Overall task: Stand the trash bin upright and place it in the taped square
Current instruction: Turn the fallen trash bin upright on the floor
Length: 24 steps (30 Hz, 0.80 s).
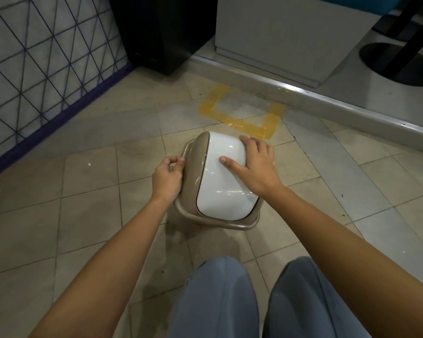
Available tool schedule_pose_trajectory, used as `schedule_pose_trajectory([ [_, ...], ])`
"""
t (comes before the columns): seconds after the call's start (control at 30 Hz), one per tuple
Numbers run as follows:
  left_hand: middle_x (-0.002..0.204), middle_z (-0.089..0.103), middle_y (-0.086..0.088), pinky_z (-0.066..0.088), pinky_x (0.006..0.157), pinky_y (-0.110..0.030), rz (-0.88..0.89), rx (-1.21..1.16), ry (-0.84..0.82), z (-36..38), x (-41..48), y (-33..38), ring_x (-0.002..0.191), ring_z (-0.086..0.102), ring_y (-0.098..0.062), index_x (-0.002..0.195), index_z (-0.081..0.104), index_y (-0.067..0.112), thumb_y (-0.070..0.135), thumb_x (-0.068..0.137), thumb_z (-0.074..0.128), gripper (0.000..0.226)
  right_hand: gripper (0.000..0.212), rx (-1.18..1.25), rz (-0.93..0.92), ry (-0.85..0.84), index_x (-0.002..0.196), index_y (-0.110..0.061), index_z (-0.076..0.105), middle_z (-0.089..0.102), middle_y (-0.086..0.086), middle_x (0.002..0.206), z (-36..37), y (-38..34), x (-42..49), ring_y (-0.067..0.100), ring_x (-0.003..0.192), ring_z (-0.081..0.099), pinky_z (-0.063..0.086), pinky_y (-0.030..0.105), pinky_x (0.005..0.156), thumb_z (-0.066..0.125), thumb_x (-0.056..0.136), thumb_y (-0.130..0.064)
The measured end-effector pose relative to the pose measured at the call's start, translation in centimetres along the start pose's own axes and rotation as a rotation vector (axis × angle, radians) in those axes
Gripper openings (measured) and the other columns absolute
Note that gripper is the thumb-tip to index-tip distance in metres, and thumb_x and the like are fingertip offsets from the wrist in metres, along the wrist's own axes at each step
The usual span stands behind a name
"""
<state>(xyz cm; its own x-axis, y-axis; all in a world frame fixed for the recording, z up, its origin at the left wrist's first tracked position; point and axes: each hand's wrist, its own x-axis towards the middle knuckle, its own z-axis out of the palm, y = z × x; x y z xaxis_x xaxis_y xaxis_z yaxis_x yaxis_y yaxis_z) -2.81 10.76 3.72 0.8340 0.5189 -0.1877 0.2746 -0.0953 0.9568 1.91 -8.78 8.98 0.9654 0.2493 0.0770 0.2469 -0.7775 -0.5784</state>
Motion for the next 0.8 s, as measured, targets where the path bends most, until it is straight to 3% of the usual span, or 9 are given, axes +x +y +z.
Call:
schedule_pose_trajectory([
  [0.37,0.098,0.070,-0.013,0.050,0.091,-0.047,-0.160,-0.260,0.013,1.1,-1.0,0.1,0.096,0.064,-0.029,0.091,0.068,0.015,0.029,0.091,0.053,0.020,0.091,-0.029,0.000,0.017,0.137,-0.026,0.030,0.035,0.003,0.143,-0.5,0.6,-0.7,0.024,0.132,0.022,0.026,0.047,0.105,0.055,0.064,-0.075],
  [0.5,0.095,0.070,-0.011,0.052,0.088,-0.045,-0.177,-0.238,0.013,1.5,-1.3,-0.8,0.091,0.065,-0.027,0.091,0.065,0.016,0.033,0.092,0.049,0.023,0.091,-0.079,-0.035,0.006,0.138,-0.026,0.031,0.033,0.004,0.146,-0.7,0.5,-0.5,0.025,0.135,0.021,0.024,0.048,0.107,0.054,0.064,-0.075],
  [0.63,0.102,0.067,-0.009,0.049,0.091,-0.044,-0.222,-0.188,0.071,1.2,-1.5,-1.6,0.099,0.063,-0.027,0.100,0.061,0.015,0.036,0.092,0.048,0.026,0.086,-0.134,-0.120,-0.021,0.139,-0.023,0.030,0.028,0.006,0.150,-0.3,0.3,-0.8,0.026,0.136,0.020,0.020,0.046,0.110,0.057,0.070,-0.067],
  [0.8,0.093,0.069,-0.006,0.052,0.084,-0.042,-0.200,-0.125,0.081,0.6,-1.4,-1.7,0.087,0.065,-0.023,0.086,0.059,0.022,0.043,0.084,0.056,0.021,0.086,-0.168,-0.146,-0.028,0.140,-0.023,0.027,0.023,0.007,0.152,0.1,0.0,-1.6,0.027,0.137,0.019,0.019,0.048,0.110,0.055,0.071,-0.068],
])
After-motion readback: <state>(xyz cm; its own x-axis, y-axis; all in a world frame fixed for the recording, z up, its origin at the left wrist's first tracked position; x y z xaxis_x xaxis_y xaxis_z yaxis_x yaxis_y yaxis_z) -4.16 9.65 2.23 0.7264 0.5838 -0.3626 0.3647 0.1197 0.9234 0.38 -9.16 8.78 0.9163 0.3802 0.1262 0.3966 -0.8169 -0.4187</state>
